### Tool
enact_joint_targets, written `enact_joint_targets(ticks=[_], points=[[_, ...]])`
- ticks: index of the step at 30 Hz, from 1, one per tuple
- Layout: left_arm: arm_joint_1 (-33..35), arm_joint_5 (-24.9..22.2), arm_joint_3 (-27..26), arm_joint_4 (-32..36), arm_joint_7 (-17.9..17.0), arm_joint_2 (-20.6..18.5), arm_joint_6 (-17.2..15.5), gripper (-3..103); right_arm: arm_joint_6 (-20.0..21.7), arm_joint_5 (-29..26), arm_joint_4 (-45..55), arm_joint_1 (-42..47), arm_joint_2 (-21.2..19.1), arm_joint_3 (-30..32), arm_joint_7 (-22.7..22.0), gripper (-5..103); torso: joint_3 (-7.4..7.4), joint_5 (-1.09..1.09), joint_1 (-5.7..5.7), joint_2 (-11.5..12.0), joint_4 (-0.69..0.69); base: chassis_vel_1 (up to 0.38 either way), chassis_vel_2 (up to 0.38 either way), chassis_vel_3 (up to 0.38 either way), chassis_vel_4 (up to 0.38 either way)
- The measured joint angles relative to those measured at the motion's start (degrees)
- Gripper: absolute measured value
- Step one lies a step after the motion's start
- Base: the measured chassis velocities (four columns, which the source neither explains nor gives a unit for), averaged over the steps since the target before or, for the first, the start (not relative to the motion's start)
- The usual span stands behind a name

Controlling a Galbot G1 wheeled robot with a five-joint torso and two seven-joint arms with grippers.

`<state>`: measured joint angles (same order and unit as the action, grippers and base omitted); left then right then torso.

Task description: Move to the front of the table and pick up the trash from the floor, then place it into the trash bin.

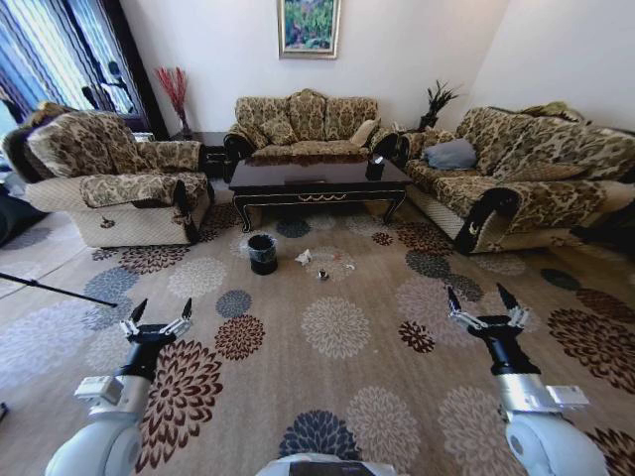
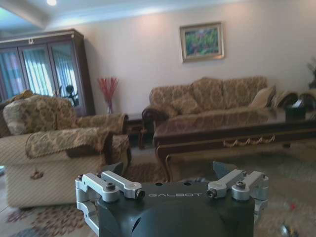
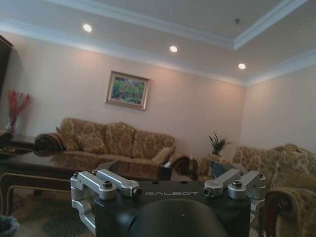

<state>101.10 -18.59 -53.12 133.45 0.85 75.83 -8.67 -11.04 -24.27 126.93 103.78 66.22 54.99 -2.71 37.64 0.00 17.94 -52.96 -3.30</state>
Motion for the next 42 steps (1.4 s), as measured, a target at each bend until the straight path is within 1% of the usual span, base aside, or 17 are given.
enact_joint_targets(ticks=[1,4,5,7,8,11,13,14,15,17,18,22,30,33,36,40,42], points=[[0.0,0.0,0.0,0.0,0.0,0.0,0.0,100,0.0,0.0,0.0,0.0,0.0,0.0,0.0,100,0.0,0.0,0.0,0.0,0.0,0.0,0.0,0.0,0.0],[0.81,-0.43,-1.02,0.91,-1.33,-0.3,-4.92,100,5.99,-2.88,2.41,1.55,-0.14,-0.39,-5.04,100,-0.64,0.0,-0.54,1.16,0.0,0.0,0.0,0.0,0.0],[0.81,-0.43,-1.02,0.91,-1.33,-0.3,-4.92,100,5.99,-2.88,2.41,1.55,-0.14,-0.39,-5.04,100,-0.64,0.0,-0.54,1.16,0.0,0.0,0.0,0.0,0.0],[1.01,-0.9,-1.27,1.35,-1.48,-0.31,-5.95,100,8.05,-3.78,3.38,2.03,-0.17,-0.44,-6.26,100,-1.03,-0.01,-0.8,1.82,0.0,0.0,0.0,0.0,0.0],[1.06,-0.96,-1.3,1.5,-1.48,-0.28,-5.99,100,8.23,-3.87,3.55,2.15,-0.19,-0.44,-6.38,100,-1.2,0.0,-0.9,2.1,0.0,0.0,0.0,0.0,0.0],[1.17,-1.08,-1.29,1.74,-1.42,-0.11,-5.63,100,6.98,-4.01,3.59,2.13,-0.2,-0.47,-6.18,100,-1.43,0.0,-1.08,2.51,0.0,0.0,0.0,0.0,0.0],[1.18,-2.17,-1.12,2.18,-0.99,0.18,-3.14,100,1.64,-4.4,3.29,1.31,-0.11,-0.56,-3.37,100,-1.74,0.0,-1.35,3.07,0.01,0.0,0.0,0.0,0.0],[1.12,-2.7,-1.06,2.29,-0.64,0.23,-2.1,100,0.02,-4.4,3.16,0.98,-0.07,-0.56,-2.4,100,-1.83,0.0,-1.42,3.25,0.01,0.0,0.0,0.0,0.0],[1.12,-2.7,-1.06,2.29,-0.64,0.23,-2.1,100,0.02,-4.4,3.16,0.98,-0.07,-0.56,-2.4,100,-1.83,0.0,-1.42,3.25,0.01,0.0,0.0,0.0,0.0],[0.87,-3.47,-0.98,2.57,0.13,0.35,0.56,100,-2.83,-4.41,3.0,0.18,-0.07,-0.56,-1.24,100,-2.04,0.0,-1.56,3.61,0.0,0.0,0.0,0.0,0.0],[0.67,-3.66,-0.98,2.86,0.42,0.59,2.45,100,-4.72,-4.41,3.0,-0.44,-0.09,-0.56,-0.76,100,-2.24,0.0,-1.7,3.95,0.0,0.0,0.0,0.0,0.0],[0.66,-3.76,-0.89,3.35,0.58,1.17,3.58,100,-7.14,-4.16,2.99,-1.29,-0.19,-0.48,-0.2,100,-2.61,0.0,-1.99,4.59,0.0,0.0,0.0,0.0,0.0],[1.18,-1.85,-0.14,3.44,0.94,2.44,3.69,100,-7.07,-3.8,2.66,-1.26,-0.23,-0.81,-0.26,100,-3.34,0.0,-2.55,5.88,0.0,0.0,0.0,0.0,0.0],[1.44,-1.77,-0.21,3.83,1.01,2.65,3.43,100,-5.09,-3.6,3.15,-1.18,-1.26,-1.49,-1.63,100,-3.74,0.0,-2.85,6.6,0.0,0.0,0.0,0.0,0.0],[1.45,-1.77,-0.43,3.9,1.01,2.99,3.41,100,-4.79,-3.15,3.1,-1.35,-1.71,-1.73,-1.85,100,-3.98,0.0,-3.01,7.0,0.0,0.0,0.0,0.0,0.0],[1.05,-1.43,-0.27,3.91,1.17,3.7,3.41,100,-5.51,-2.59,2.44,-2.32,-2.17,-2.31,-1.79,100,-4.33,0.0,-3.28,7.61,0.03,0.0,0.0,0.0,0.0],[-0.45,-1.26,0.38,3.38,1.27,3.78,3.48,100,-5.93,-2.52,2.29,-2.72,-1.4,-2.81,-1.92,100,-4.54,0.0,-3.45,8.0,0.03,0.0,0.0,0.0,0.0]])
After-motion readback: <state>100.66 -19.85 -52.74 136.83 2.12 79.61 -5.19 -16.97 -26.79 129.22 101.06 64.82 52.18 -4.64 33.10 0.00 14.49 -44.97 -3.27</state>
